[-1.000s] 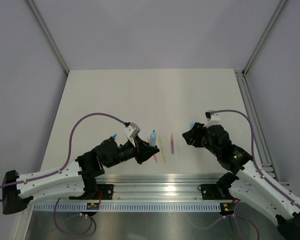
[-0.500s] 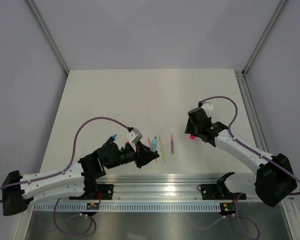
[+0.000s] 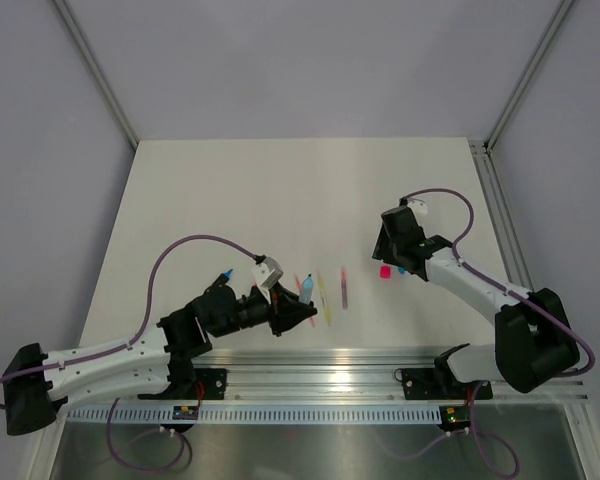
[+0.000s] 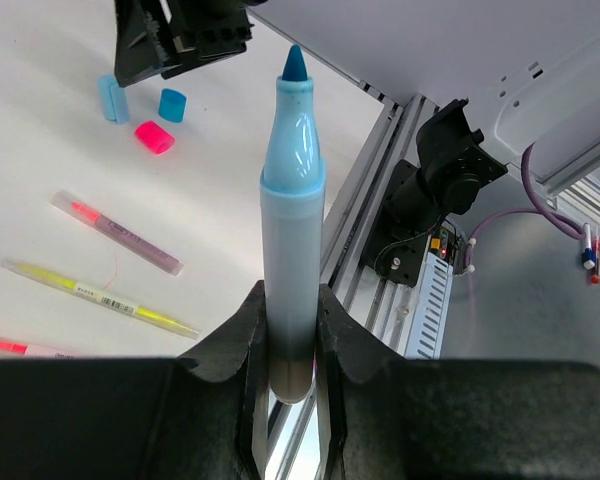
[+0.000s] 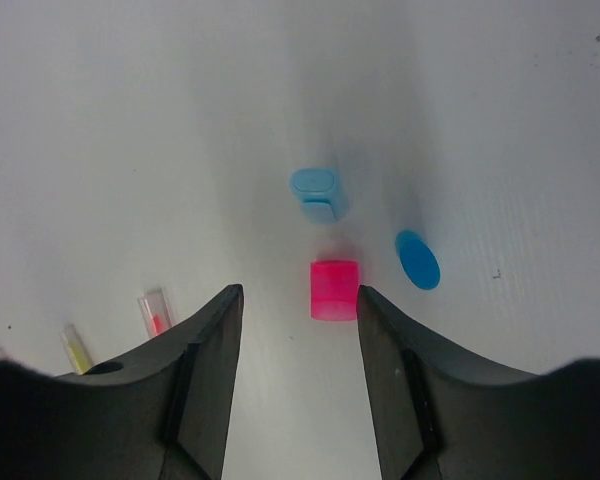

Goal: Insert the pens into the pen caps
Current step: Insert the pen cap onto the pen.

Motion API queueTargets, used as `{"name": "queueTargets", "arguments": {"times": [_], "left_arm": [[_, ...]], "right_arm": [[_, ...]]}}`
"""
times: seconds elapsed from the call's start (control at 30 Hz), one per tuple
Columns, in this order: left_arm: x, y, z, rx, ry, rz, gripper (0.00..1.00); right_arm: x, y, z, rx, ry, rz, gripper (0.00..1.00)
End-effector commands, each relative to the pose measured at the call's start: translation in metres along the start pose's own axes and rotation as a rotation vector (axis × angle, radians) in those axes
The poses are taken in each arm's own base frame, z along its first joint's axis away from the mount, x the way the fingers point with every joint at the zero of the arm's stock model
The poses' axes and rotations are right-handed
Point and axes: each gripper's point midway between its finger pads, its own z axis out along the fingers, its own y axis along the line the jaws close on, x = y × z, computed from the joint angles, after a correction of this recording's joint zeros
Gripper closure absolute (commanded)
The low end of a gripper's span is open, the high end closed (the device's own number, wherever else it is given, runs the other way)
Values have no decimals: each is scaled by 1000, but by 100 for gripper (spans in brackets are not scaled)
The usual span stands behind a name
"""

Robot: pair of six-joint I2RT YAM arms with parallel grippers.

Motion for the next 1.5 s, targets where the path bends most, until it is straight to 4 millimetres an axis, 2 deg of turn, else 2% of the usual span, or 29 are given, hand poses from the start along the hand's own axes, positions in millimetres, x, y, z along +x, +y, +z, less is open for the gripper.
{"name": "queueTargets", "arguments": {"times": [0.0, 0.27, 0.47, 0.73, 1.1, 1.4, 1.47], "left_arm": [[-18, -7, 2, 41, -71, 24, 100], [-16, -5, 3, 41, -63, 21, 100], [-14, -2, 3, 31, -59, 21, 100], [-13, -1, 5, 31, -52, 19, 100], [-9, 3, 8, 30, -36, 10, 100], [-8, 3, 10, 35, -31, 4, 100], [-8, 3, 10, 36, -30, 3, 100]], "right_arm": [[-18, 15, 16, -45, -14, -14, 43], [-23, 8, 39, 14, -1, 11, 36], [-20, 13, 54, 16, 17, 11, 37], [-17, 4, 67, 79, 26, 5, 38], [-14, 0, 79, 110, 34, -2, 47], [-15, -3, 82, 134, 31, -7, 53], [-15, -4, 82, 140, 31, -7, 58]]}}
